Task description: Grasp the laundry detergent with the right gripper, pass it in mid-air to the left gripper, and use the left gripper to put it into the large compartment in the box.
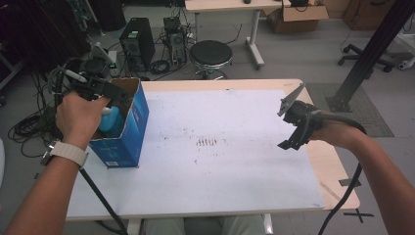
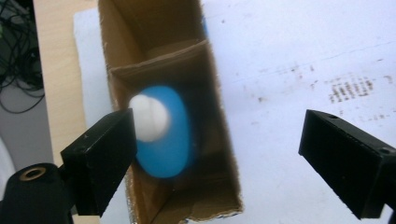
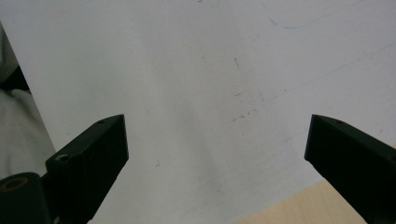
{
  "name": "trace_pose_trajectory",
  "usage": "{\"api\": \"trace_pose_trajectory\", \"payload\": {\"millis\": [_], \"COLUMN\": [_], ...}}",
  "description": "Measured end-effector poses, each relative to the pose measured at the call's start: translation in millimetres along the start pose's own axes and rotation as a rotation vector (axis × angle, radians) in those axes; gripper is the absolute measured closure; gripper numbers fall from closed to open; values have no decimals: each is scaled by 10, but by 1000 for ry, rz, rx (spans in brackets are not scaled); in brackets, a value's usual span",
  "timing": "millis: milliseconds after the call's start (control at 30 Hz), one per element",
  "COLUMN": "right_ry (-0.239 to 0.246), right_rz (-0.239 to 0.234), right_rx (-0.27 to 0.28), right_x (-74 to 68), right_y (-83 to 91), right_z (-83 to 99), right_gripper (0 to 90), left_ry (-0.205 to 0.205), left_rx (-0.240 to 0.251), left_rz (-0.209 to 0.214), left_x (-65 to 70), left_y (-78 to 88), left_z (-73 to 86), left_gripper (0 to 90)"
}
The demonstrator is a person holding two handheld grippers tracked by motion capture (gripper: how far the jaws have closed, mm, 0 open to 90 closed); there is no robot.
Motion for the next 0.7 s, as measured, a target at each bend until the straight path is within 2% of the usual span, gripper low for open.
{"api": "trace_pose_trajectory", "payload": {"millis": [167, 400, 700], "right_ry": [-1, -3, -3], "right_rz": [2, 2, 3], "right_rx": [-1, -3, -4], "right_x": [-1, -14, -30], "right_y": [12, 24, 51], "right_z": [4, 10, 7], "right_gripper": [58, 58, 58], "left_ry": [-26, -93, -212], "left_rx": [17, 17, 29], "left_rz": [12, 50, 109], "left_x": [73, 248, 564], "left_y": [57, 89, 117], "left_z": [-49, -121, -249], "left_gripper": [107, 94, 87]}}
Point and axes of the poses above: each handheld gripper's, and its own axes: y roughly backward along the jaws, z roughly out of its underside, x roughly to its right, the point moved 5 cm from there along -y, roughly forward along the jaws, and after that the axes turned 14 degrees about -y, right-handed, at the moved point
